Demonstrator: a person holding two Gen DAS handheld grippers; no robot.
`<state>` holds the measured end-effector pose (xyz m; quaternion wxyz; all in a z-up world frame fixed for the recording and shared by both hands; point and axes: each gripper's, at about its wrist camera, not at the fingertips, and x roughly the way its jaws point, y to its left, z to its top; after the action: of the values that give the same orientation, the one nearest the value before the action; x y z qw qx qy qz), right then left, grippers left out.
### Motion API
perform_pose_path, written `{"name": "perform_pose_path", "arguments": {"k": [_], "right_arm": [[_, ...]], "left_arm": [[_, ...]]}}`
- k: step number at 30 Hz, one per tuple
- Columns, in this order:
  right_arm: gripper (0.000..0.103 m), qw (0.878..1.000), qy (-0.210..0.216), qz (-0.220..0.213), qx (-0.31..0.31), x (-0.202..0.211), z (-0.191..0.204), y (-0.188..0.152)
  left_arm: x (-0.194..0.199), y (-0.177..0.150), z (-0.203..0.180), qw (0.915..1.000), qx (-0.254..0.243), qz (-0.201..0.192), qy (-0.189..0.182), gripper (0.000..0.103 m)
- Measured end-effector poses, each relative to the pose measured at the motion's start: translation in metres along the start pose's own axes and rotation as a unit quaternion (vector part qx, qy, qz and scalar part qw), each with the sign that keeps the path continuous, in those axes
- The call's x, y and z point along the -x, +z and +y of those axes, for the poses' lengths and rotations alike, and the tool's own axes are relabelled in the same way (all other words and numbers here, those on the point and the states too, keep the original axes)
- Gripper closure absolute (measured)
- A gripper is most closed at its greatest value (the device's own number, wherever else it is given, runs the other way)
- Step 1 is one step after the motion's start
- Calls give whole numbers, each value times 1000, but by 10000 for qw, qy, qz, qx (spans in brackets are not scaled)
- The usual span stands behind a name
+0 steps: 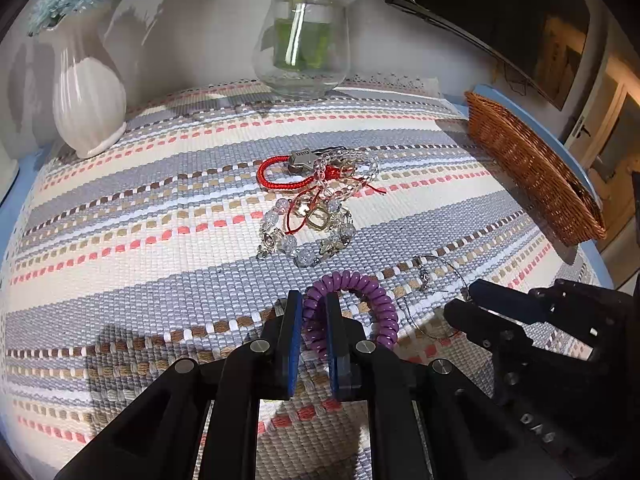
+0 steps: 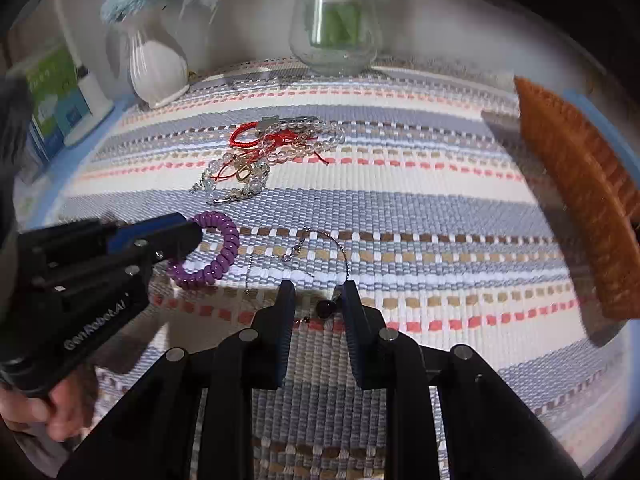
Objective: Organize jewelry
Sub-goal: 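Grasp the purple coiled hair tie with the left tool, then carry the earring and purple hair tie into the wicker basket and open both tools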
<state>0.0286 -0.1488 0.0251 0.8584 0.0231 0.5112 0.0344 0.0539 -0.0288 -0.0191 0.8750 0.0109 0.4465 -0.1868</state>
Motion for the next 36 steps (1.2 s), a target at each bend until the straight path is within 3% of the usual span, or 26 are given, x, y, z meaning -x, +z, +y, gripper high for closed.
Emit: {"name": "perform_pose_path", "arguments": {"k": [2,10,18,23,33,36], "right_arm": [[91,9998,-178,-58,121,1,3,-3],[91,10000,40,-9,-86,14,-24,-11],[91,9970,445,-389,-489,55,-69,2],[91,9938,537,-650,-719,83,-103,13],[91,9855,704,-1049,-1128,127,-188,44],[91,9824,528,-1163,-1360,135,-220,57]], "left_arm": [[0,0,0,10000,25,-10,-2,92],[7,2,-5,9999,86,-36,39,93],[40,21,-30,9983,-52,-396,-417,93],[45,48,-61,9955,-236,-421,-814,93],[31,110,-149,9890,-955,-484,-1019,93],[16,132,-177,9859,-1129,-436,-1153,93]]}}
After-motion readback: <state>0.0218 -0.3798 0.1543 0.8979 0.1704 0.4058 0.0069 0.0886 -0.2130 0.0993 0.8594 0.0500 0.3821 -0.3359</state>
